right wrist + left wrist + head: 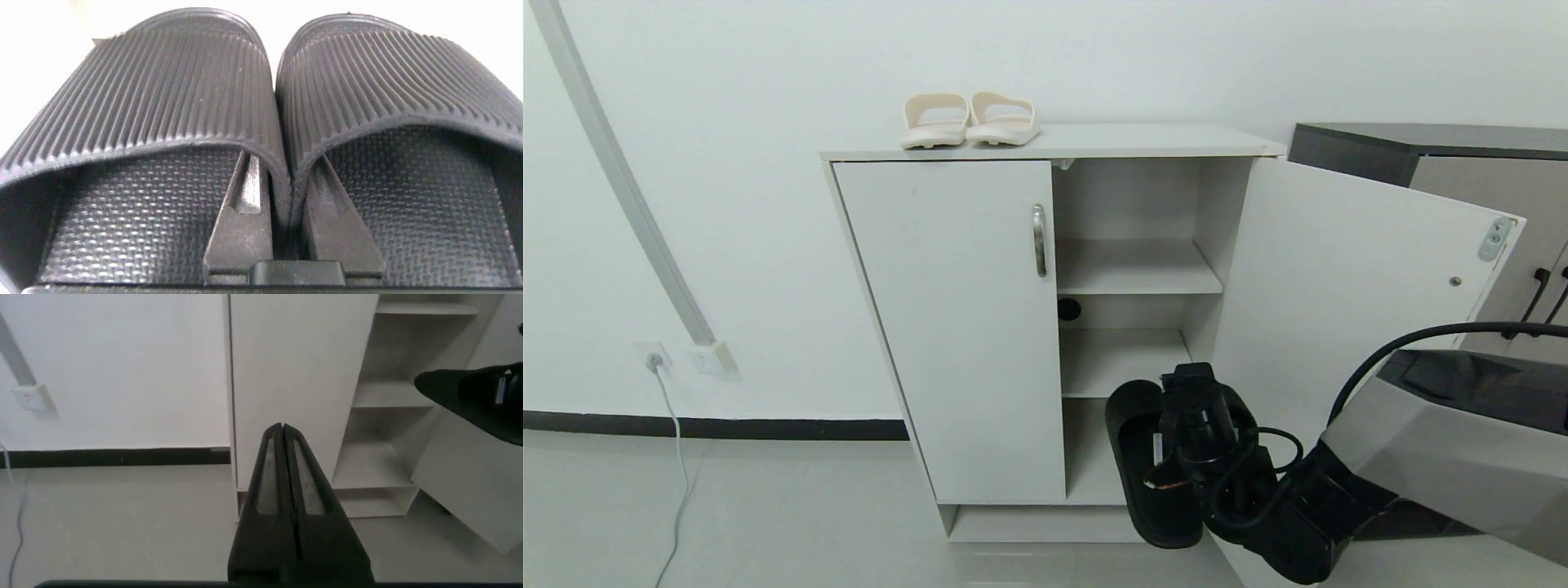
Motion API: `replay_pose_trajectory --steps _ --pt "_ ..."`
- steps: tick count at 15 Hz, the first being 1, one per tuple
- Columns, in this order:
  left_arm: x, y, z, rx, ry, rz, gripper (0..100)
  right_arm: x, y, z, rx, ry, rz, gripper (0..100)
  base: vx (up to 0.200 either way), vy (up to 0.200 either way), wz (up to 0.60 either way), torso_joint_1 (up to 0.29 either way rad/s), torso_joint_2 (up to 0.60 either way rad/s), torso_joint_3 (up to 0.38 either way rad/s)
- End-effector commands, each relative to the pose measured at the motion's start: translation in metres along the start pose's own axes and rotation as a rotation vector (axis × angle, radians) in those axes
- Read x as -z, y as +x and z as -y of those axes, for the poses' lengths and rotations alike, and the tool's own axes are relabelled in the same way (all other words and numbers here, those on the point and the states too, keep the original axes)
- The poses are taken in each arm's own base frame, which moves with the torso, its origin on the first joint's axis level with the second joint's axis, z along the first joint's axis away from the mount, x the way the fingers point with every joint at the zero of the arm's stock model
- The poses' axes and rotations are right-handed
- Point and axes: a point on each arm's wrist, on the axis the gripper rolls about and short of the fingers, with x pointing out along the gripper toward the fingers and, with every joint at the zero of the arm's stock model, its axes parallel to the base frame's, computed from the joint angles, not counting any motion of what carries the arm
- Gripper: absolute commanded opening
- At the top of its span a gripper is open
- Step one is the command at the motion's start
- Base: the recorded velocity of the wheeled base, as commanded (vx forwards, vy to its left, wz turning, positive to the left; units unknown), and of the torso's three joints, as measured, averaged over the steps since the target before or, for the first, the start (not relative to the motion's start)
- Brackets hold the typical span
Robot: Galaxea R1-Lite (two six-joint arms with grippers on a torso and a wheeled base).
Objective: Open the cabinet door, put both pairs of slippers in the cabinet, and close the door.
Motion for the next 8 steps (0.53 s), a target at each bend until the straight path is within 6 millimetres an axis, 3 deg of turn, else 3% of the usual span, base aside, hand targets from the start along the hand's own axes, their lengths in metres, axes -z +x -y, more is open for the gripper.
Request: replay_pose_trajectory --steps 1,8 --pt "0.0000 0.0002 0.0000 0.000 -0.002 -0.002 0 0.0020 0.0019 0.0016 -0.005 -0.003 -0.010 0 0.000 0.000 0.00 0.000 0.00 0.000" --pt "0.0000 0.0002 0.0000 -0.001 -0.002 -0.002 0 0.0064 0.0097 0.0110 0.010 -0.007 -0.033 0 0.000 0.000 0.00 0.000 0.00 0.000"
